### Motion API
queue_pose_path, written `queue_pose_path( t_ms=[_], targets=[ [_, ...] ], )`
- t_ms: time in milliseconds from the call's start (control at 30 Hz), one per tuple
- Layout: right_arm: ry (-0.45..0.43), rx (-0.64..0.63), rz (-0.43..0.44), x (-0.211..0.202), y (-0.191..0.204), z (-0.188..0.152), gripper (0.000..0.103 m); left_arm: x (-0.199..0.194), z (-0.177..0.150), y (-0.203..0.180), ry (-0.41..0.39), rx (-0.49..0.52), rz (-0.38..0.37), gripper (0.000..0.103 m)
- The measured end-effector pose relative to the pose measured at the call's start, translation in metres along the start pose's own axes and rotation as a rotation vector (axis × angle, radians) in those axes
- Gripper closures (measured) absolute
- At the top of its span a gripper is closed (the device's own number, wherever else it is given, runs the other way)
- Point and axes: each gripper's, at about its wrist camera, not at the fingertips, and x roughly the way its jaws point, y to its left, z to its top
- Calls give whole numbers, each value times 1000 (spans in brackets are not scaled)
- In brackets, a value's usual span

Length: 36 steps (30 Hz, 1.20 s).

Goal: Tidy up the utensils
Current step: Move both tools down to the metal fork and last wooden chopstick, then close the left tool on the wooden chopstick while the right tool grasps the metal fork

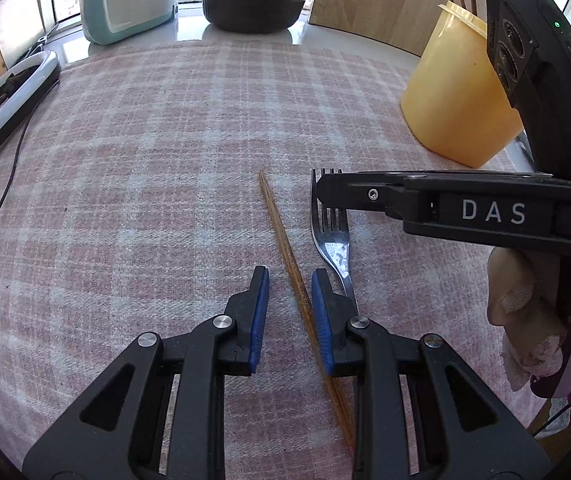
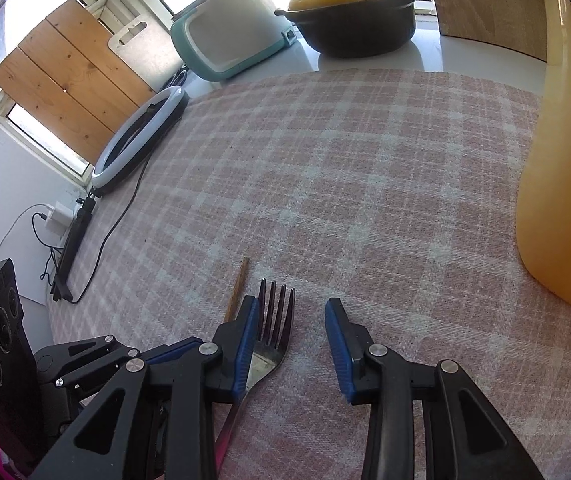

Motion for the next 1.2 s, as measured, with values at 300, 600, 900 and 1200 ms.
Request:
queue_pose_path(
  t_ms=[300, 600, 900, 1200],
  targets=[
    [7, -36, -20, 3, 5, 1, 72, -7, 0, 18, -15, 10, 42, 80],
    [7, -90, -42, 8, 15, -2, 85, -4, 8, 31, 7, -28, 13, 80],
    [5, -99, -65, 3, 16, -4, 94, 9, 30, 27, 2, 9, 49, 79],
    [-22, -95, -78, -9, 16, -4, 103, 14, 41, 39, 6, -32, -34, 99]
  ],
)
